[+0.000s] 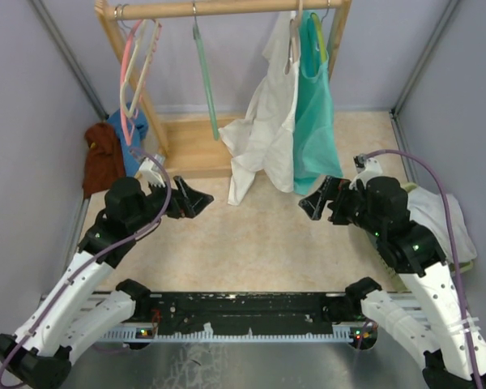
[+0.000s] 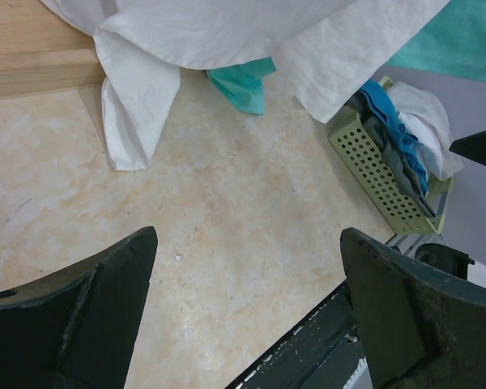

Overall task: Place the t-shirt on the hanger
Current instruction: Reset both arms

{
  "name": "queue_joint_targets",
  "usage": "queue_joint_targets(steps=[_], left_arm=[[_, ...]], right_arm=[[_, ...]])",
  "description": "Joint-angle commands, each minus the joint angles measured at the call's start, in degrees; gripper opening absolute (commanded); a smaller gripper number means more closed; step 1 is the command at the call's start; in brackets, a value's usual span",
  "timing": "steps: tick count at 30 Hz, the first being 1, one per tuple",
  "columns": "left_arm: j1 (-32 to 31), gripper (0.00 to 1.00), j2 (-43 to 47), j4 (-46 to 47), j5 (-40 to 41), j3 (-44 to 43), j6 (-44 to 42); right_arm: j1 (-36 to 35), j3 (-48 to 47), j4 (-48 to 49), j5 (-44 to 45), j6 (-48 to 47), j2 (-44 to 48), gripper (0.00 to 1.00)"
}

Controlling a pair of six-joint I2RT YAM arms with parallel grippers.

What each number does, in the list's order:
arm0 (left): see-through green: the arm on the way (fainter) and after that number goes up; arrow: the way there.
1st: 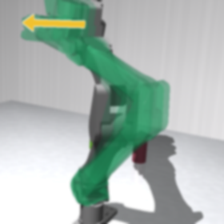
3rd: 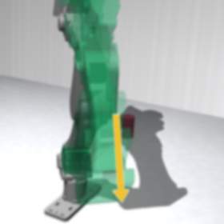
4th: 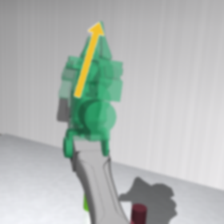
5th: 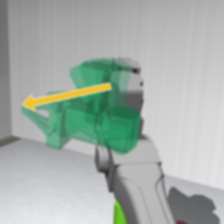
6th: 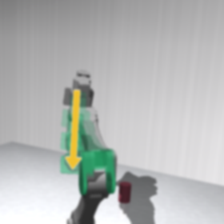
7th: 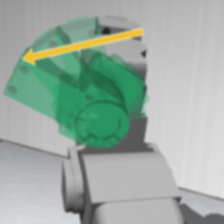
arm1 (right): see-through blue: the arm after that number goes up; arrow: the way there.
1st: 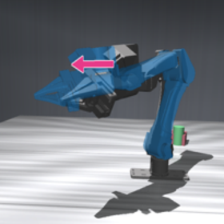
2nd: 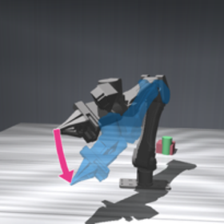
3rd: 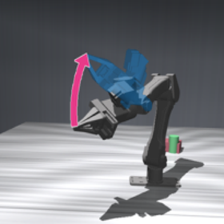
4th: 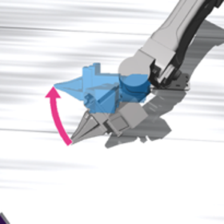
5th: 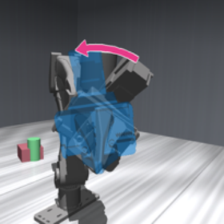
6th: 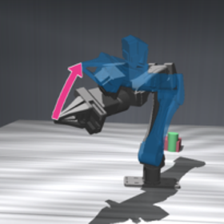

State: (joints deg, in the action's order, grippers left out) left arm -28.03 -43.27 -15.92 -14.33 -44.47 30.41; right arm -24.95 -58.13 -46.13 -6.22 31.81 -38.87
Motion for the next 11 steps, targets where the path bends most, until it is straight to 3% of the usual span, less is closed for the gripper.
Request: queue_joint_targets(steps=[1,11], left_arm=[[-0.27,0.99,1.37,-2.54,0.87,-2.68,-0.24],[-0.34,0.99,1.16,-2.82,0.73,-3.86,-1.46]], right_arm=[[0.07,-0.63,4.48,0.20,-0.03,-0.54,0.99],[0.08,1.56,8.05,-1.61,-1.63,-1.20,0.99]])
